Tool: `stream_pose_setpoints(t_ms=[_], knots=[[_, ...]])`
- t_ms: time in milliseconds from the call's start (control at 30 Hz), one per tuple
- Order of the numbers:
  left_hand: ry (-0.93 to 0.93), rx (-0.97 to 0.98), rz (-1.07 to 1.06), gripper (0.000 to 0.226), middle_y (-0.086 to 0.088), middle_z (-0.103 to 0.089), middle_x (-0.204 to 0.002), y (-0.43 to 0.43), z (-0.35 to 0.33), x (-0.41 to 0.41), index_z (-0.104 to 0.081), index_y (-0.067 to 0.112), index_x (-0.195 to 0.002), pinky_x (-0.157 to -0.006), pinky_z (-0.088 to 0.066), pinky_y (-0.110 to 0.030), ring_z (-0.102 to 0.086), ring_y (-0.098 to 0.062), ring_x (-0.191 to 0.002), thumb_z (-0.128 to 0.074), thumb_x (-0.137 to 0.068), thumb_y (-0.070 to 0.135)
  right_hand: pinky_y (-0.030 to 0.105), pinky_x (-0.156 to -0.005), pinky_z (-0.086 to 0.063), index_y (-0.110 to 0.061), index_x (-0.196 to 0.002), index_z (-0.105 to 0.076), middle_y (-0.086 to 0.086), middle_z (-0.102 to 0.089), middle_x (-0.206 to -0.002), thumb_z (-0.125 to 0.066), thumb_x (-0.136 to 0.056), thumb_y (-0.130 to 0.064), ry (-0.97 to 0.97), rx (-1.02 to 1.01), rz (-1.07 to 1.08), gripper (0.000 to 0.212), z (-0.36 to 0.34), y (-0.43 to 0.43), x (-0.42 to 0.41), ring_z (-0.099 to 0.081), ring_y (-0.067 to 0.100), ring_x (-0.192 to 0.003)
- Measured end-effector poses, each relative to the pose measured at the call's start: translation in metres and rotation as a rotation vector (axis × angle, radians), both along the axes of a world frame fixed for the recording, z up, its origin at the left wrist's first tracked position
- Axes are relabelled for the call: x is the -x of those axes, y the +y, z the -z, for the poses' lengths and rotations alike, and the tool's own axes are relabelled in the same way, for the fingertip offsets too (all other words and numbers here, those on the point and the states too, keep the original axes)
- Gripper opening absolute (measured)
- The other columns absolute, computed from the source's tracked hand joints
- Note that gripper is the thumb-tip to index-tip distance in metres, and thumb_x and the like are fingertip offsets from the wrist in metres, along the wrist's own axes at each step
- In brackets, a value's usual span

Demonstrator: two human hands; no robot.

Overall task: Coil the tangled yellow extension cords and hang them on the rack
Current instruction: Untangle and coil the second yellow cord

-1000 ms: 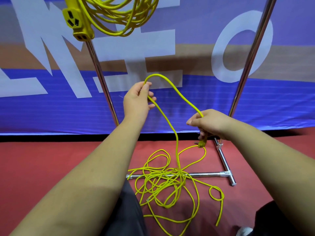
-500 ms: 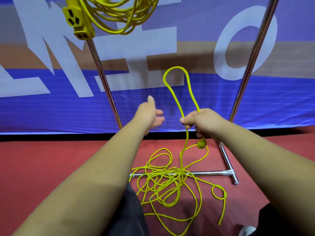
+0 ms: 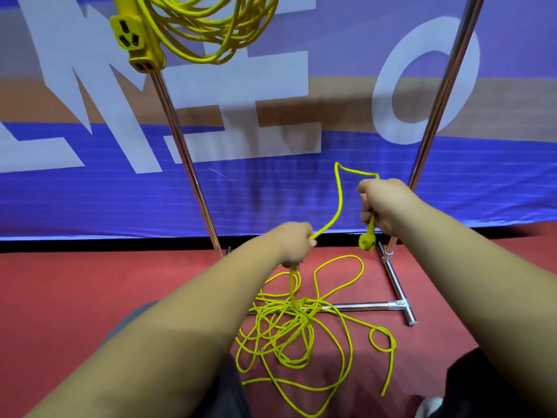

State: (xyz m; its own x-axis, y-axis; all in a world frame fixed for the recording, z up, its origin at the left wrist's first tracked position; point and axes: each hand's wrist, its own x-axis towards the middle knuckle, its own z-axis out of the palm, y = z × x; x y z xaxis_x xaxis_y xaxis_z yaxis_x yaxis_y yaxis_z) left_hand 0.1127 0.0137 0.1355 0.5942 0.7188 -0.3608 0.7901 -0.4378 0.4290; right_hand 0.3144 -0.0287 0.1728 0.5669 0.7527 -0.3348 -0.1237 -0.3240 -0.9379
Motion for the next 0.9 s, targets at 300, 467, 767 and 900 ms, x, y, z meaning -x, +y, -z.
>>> stream_pose_setpoints(t_ms=[300, 467, 767, 900], knots=[[-0.157, -0.390, -0.283, 0.021, -0.006, -0.060, -0.091, 0.012, -0.025, 0.016, -0.054, 0.013, -0.107, -0.060, -0.045, -0.036, -0.056, -0.021, -0.070, -0.042, -0.108, 0.030, 0.047, -0.070, -0.064, 0.000, -0.101, -0.059, 0.016, -0.069, -0.083, -0.055, -0.105, -0.005, 0.030, 0.123, 0.050, 0.008, 0.010, -0.005, -0.032, -0.075, 0.024, -0.078], [-0.248, -0.189, -0.458, 0.028, -0.013, -0.071, -0.079, 0.011, -0.037, 0.024, -0.057, 0.005, -0.105, -0.068, -0.065, -0.047, -0.075, -0.034, -0.068, -0.040, -0.109, 0.027, 0.034, -0.061, -0.066, 0.007, -0.117, -0.060, 0.018, -0.077, -0.074, -0.056, -0.105, -0.004, -0.052, 0.244, -0.097, 0.017, 0.014, -0.011, -0.016, -0.079, 0.030, -0.069], [-0.581, 0.205, -0.795, 0.023, -0.006, -0.068, -0.088, 0.022, -0.040, 0.037, -0.058, 0.002, -0.118, -0.050, -0.060, -0.035, -0.071, -0.023, -0.057, -0.047, -0.105, 0.018, 0.036, -0.067, -0.063, -0.009, -0.093, -0.078, 0.007, -0.079, -0.079, -0.076, -0.090, -0.026, -0.834, 0.510, -0.528, 0.018, 0.024, -0.020, 0.020, -0.078, 0.026, -0.074], [-0.591, 0.231, -0.804, 0.028, -0.007, -0.067, -0.090, 0.025, -0.037, 0.043, -0.057, 0.001, -0.123, -0.045, -0.056, -0.031, -0.070, -0.021, -0.059, -0.050, -0.105, 0.020, 0.029, -0.061, -0.043, -0.018, -0.066, -0.069, 0.001, -0.067, -0.077, -0.069, -0.083, -0.075, -0.992, 0.509, -0.487, 0.060, 0.022, -0.017, 0.028, -0.063, 0.024, -0.076]])
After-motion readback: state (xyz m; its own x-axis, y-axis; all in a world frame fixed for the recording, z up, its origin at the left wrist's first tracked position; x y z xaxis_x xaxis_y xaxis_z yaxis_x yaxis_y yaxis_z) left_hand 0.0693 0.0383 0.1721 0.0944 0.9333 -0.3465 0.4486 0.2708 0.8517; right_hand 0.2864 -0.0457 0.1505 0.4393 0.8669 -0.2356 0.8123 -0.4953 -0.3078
